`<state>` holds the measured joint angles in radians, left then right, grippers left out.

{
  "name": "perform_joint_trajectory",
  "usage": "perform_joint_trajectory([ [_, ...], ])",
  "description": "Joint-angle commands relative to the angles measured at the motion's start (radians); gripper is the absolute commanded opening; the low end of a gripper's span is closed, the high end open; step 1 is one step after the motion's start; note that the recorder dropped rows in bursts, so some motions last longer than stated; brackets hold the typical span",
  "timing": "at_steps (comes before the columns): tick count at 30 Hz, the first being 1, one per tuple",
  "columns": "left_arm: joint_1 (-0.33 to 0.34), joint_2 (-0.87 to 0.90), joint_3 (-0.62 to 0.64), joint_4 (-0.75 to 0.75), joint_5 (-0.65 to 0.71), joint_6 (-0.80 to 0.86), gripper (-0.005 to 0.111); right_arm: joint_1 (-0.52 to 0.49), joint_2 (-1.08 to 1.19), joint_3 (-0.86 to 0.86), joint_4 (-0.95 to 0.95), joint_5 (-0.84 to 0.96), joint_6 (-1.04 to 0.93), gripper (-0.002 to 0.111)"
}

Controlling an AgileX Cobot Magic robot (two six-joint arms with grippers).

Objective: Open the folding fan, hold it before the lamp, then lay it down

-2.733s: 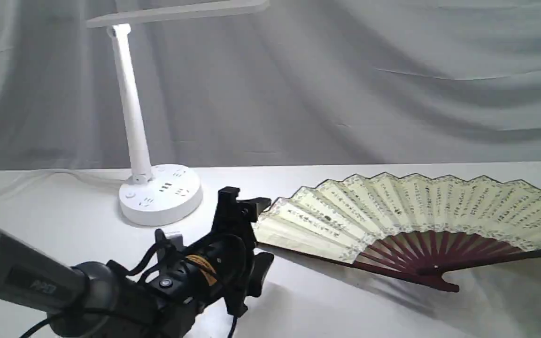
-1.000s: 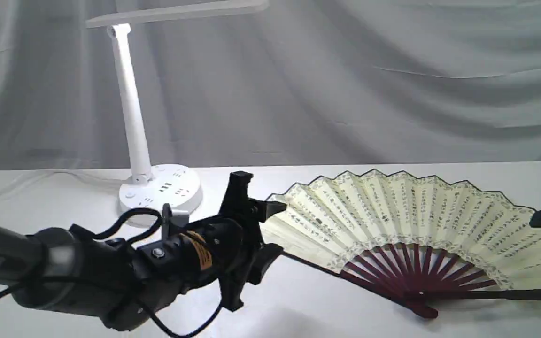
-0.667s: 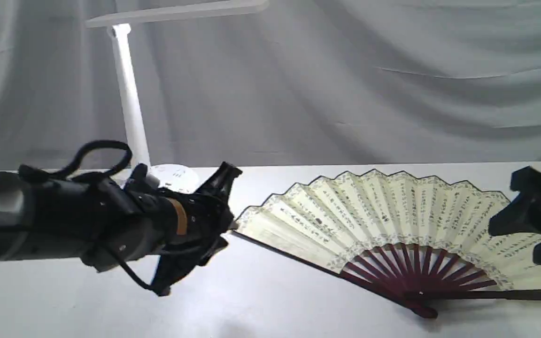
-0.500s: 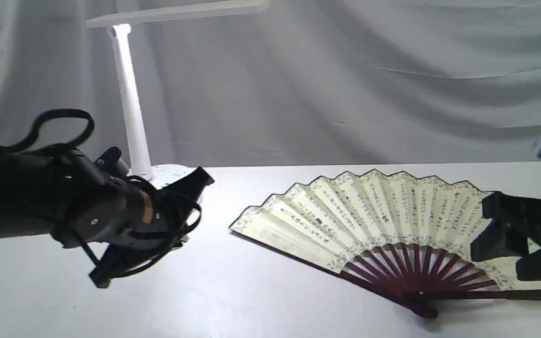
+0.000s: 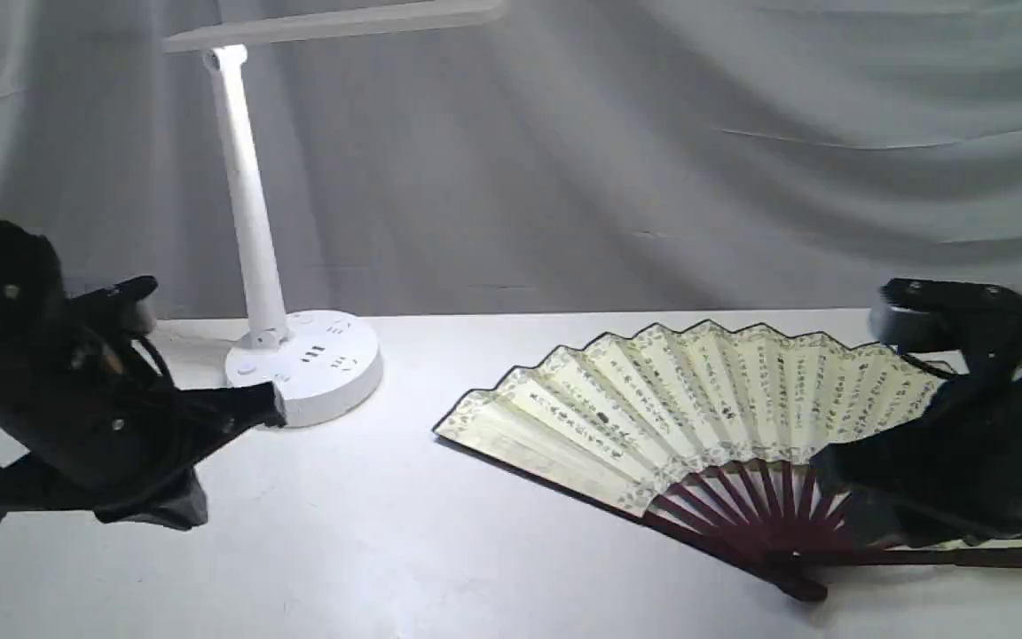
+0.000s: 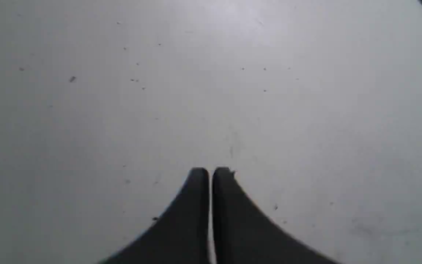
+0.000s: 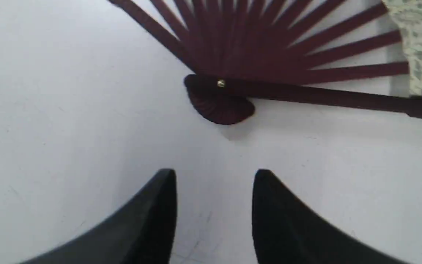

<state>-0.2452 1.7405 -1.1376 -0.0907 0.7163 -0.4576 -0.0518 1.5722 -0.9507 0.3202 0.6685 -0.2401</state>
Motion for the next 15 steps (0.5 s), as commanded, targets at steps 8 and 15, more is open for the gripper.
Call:
perform_joint_trajectory([
  [8, 0.149, -0.124, -0.005, -0.047, 0.132, 0.445, 0.000, 0.020, -0.009, -0.005, -0.085, 0.029, 0.010, 0.034],
  [15, 0.233, -0.129, -0.005, -0.051, 0.235, 0.530, 0.000, 0.015, -0.009, -0.005, -0.244, 0.084, 0.124, 0.018],
])
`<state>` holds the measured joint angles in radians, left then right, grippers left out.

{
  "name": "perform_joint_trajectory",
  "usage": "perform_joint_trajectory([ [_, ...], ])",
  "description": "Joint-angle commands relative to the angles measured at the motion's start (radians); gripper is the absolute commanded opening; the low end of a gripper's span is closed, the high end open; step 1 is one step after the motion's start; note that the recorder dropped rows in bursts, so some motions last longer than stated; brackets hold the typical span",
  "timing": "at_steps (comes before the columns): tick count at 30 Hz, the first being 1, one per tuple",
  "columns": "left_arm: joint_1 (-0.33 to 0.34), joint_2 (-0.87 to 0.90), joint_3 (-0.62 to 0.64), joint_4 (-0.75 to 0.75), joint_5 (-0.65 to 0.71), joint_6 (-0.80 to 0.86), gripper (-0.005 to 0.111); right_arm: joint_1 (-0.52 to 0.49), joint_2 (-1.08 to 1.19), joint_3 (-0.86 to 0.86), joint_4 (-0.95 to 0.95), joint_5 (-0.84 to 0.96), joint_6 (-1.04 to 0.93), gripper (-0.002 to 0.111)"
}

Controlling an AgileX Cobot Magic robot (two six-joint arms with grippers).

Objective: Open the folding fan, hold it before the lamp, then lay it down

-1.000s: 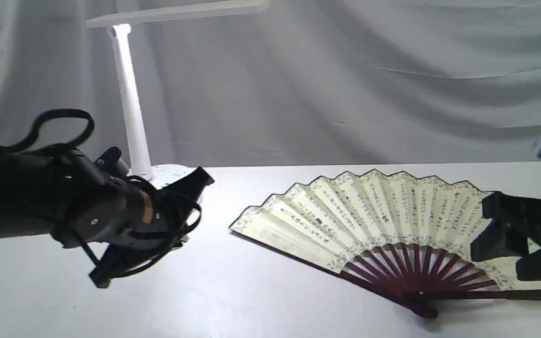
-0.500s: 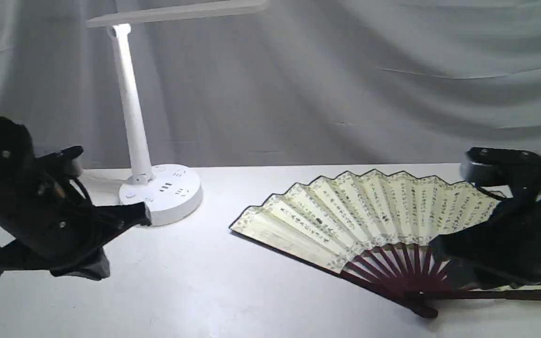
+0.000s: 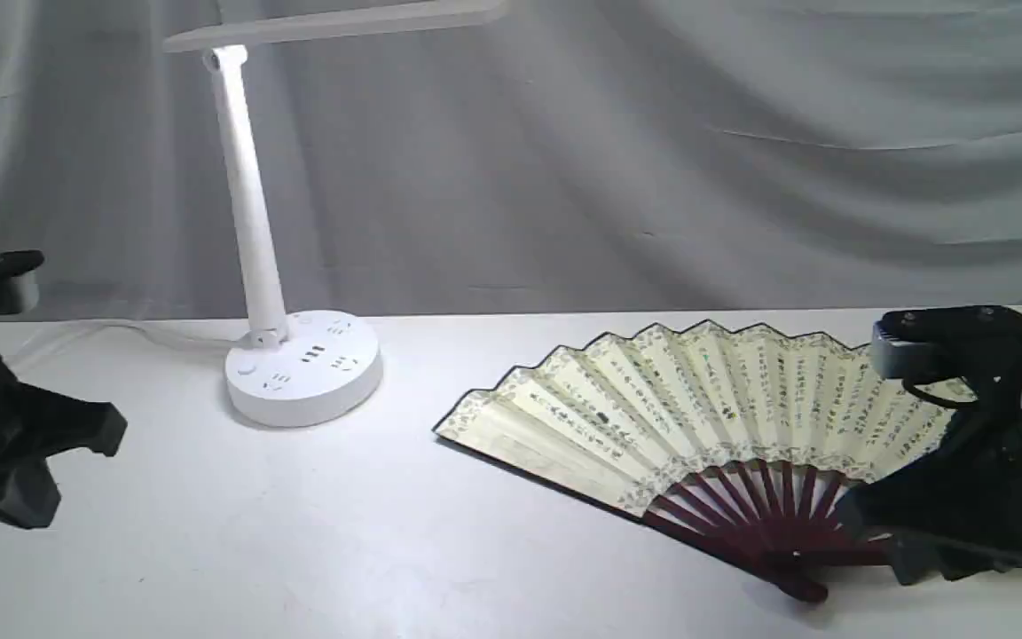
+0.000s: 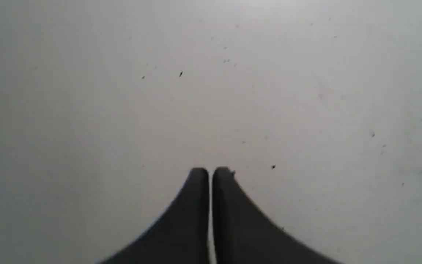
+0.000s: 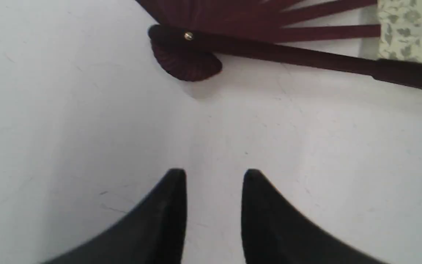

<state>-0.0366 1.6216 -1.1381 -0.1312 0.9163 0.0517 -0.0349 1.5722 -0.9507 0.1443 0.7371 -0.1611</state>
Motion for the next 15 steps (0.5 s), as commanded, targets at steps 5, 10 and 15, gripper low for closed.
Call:
perform_joint_trajectory([
  [5, 0.038, -0.010, -0.005, -0.006, 0.111, 0.028, 0.000, -0.022, -0.009, -0.005, -0.069, 0.050, 0.122, 0.000],
  [10, 0.037, -0.010, -0.005, -0.014, 0.110, 0.034, 0.000, -0.026, -0.009, -0.005, -0.063, 0.099, 0.117, 0.000],
  [15, 0.037, -0.010, -0.005, -0.021, 0.116, 0.061, 0.000, -0.035, -0.009, -0.005, -0.073, 0.104, 0.114, 0.000],
])
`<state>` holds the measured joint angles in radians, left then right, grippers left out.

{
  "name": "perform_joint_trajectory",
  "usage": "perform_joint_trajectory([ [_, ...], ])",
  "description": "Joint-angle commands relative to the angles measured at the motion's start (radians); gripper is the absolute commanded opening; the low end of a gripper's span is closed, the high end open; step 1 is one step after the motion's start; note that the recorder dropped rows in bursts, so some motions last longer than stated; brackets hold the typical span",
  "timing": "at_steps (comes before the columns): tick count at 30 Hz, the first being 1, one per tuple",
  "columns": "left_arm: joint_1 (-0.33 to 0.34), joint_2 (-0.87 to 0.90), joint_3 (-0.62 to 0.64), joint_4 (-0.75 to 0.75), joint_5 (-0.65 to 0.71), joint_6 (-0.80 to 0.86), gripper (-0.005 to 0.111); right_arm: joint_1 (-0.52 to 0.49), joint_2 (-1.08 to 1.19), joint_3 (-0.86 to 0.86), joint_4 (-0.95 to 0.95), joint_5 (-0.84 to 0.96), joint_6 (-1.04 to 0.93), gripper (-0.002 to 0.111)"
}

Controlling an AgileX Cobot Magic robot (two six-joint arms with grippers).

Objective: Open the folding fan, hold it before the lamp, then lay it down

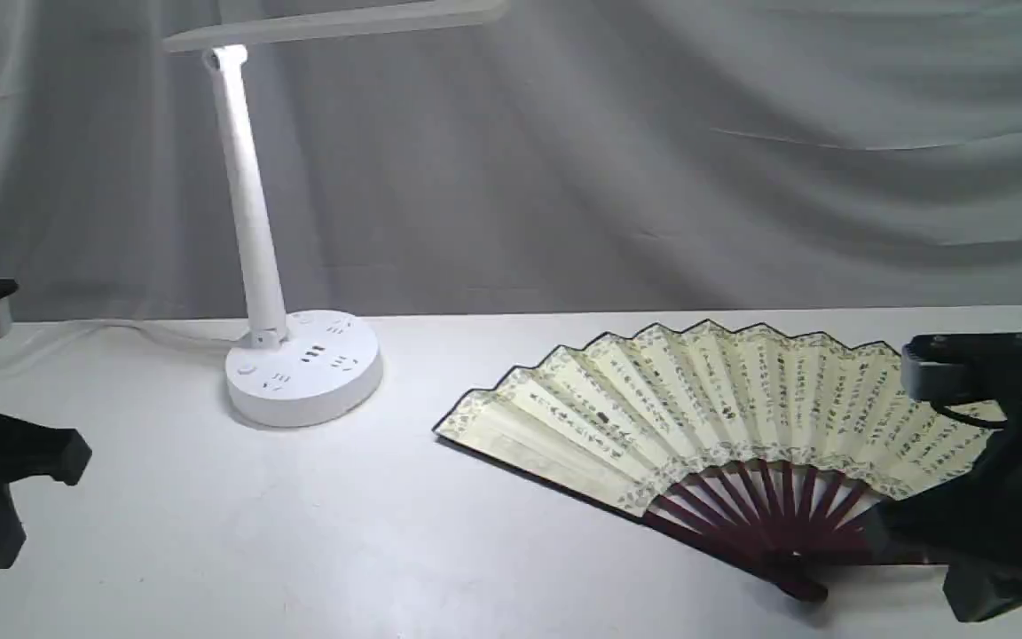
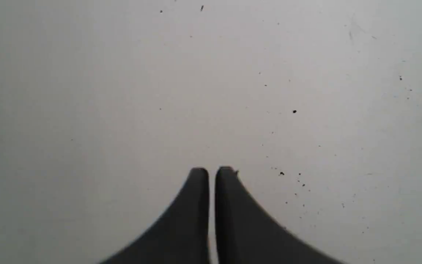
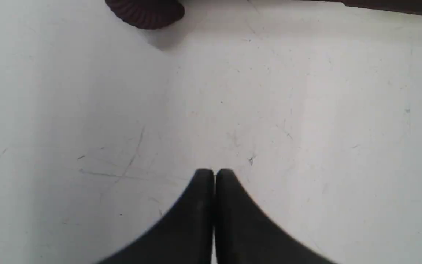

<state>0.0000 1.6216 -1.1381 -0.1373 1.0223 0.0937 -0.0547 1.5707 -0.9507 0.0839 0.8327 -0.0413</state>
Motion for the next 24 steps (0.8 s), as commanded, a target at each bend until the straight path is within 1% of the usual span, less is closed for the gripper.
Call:
perform_joint_trajectory([
  [1, 0.000, -0.010, -0.005, -0.017, 0.014, 0.019, 0.000, -0.027, -0.007, -0.005, -0.003, 0.006, -0.004, 0.000],
  [5, 0.001, -0.010, -0.005, -0.016, -0.001, 0.019, 0.000, -0.116, -0.007, -0.005, 0.028, 0.003, -0.004, 0.000],
  [7, -0.006, -0.010, -0.005, -0.016, -0.003, 0.019, 0.000, -0.155, -0.007, -0.005, 0.012, 0.017, -0.029, 0.000],
  [8, -0.014, -0.010, -0.005, -0.010, -0.003, 0.019, 0.000, -0.159, -0.007, -0.005, -0.020, 0.033, -0.054, 0.000],
  [10, -0.037, -0.010, -0.005, 0.021, -0.008, 0.019, 0.000, -0.154, -0.007, 0.000, -0.089, 0.039, -0.045, 0.000],
  [13, -0.070, -0.010, -0.005, 0.035, -0.022, 0.019, 0.000, -0.154, -0.007, 0.007, -0.073, 0.017, -0.025, 0.000],
  [19, -0.074, -0.027, -0.005, 0.026, -0.025, 0.019, 0.000, -0.154, -0.009, 0.007, -0.066, 0.029, -0.036, 0.000],
  [24, -0.074, -0.071, -0.005, 0.023, 0.002, 0.042, 0.000, -0.154, -0.054, 0.007, -0.061, 0.035, -0.037, 0.000],
])
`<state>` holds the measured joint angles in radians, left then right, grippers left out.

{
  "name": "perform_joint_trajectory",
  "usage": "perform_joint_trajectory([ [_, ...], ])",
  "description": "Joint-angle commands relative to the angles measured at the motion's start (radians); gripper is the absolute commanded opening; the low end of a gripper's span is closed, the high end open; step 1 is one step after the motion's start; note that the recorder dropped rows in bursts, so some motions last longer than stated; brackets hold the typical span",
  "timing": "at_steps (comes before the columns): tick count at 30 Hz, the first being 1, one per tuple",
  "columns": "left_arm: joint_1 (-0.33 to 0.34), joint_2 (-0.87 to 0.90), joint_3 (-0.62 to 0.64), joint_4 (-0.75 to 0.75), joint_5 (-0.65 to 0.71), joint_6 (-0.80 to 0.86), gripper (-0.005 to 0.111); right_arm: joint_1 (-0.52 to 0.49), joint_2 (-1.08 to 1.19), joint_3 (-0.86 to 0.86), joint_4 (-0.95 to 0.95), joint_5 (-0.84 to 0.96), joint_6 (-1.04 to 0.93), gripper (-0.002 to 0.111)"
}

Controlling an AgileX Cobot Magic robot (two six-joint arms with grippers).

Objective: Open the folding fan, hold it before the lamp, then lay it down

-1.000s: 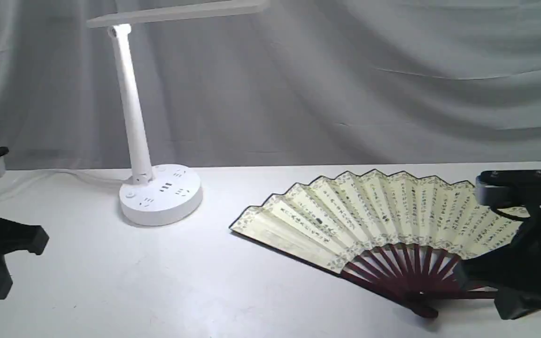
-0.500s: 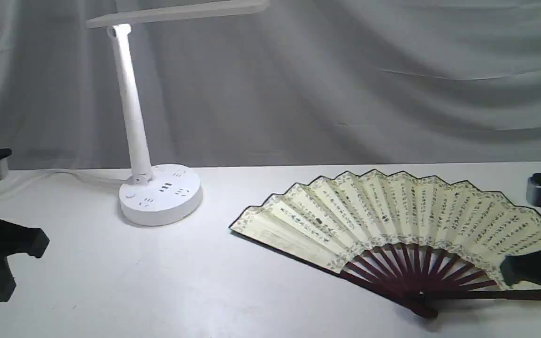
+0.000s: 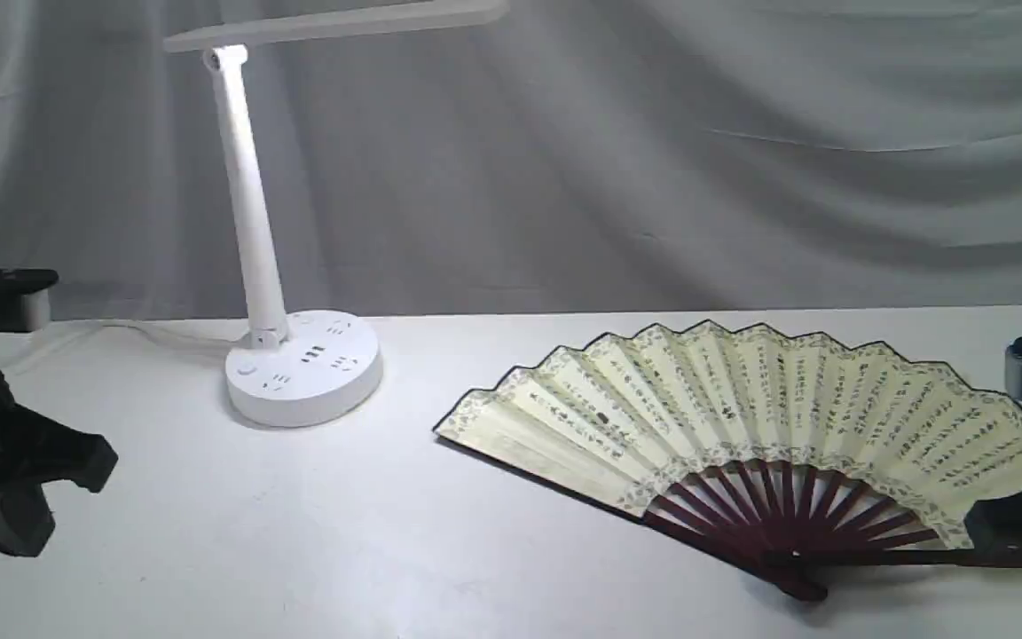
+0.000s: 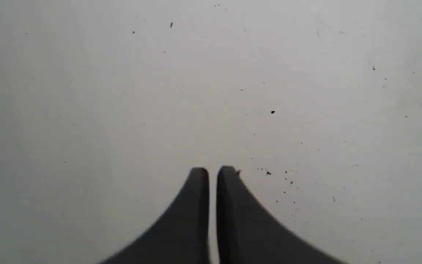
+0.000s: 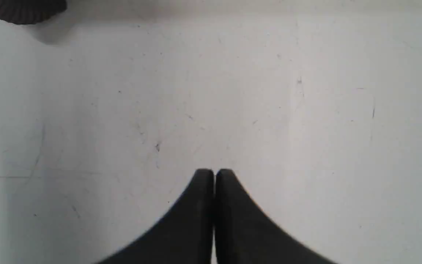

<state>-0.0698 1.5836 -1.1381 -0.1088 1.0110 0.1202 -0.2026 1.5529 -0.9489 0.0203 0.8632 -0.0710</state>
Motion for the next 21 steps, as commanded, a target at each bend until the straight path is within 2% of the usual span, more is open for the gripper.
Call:
perform_joint_trajectory([
  [1, -0.004, -0.046, -0.003, -0.006, 0.015, 0.016, 0.000, -0.006, -0.052, 0.005, 0.002, 0.005, -0.008, 0.000],
  [9, -0.004, -0.198, 0.090, 0.005, -0.030, 0.016, 0.000, -0.006, -0.219, 0.005, 0.002, 0.033, -0.036, 0.000],
  [21, -0.004, -0.552, 0.232, 0.015, -0.128, -0.014, 0.000, -0.006, -0.567, 0.005, 0.002, 0.113, -0.058, 0.000],
])
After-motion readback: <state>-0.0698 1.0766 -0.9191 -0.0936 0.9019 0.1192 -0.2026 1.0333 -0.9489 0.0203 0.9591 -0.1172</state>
